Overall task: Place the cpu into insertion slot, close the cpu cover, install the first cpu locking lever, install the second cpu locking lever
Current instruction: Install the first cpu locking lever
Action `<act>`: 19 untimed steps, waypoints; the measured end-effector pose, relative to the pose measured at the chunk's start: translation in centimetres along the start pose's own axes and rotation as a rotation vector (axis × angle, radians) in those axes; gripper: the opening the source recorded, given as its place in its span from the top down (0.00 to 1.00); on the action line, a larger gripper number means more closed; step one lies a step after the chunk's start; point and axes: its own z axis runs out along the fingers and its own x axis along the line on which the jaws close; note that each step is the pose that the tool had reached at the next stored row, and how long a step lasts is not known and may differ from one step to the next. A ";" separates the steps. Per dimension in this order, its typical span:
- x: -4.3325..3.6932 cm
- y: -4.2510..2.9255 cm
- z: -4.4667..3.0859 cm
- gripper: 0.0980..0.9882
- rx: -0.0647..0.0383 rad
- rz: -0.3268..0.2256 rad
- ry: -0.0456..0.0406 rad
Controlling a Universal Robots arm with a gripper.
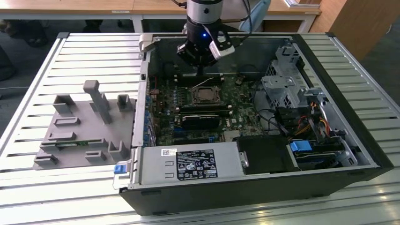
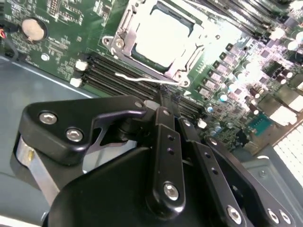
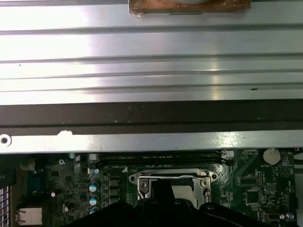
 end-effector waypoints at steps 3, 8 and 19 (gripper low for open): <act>-0.01 -0.01 0.19 0.99 -0.008 0.000 0.0003; 0.00 -0.03 0.54 0.99 -0.037 0.000 0.0005; -0.93 0.00 1.45 0.99 -0.040 -0.001 0.0006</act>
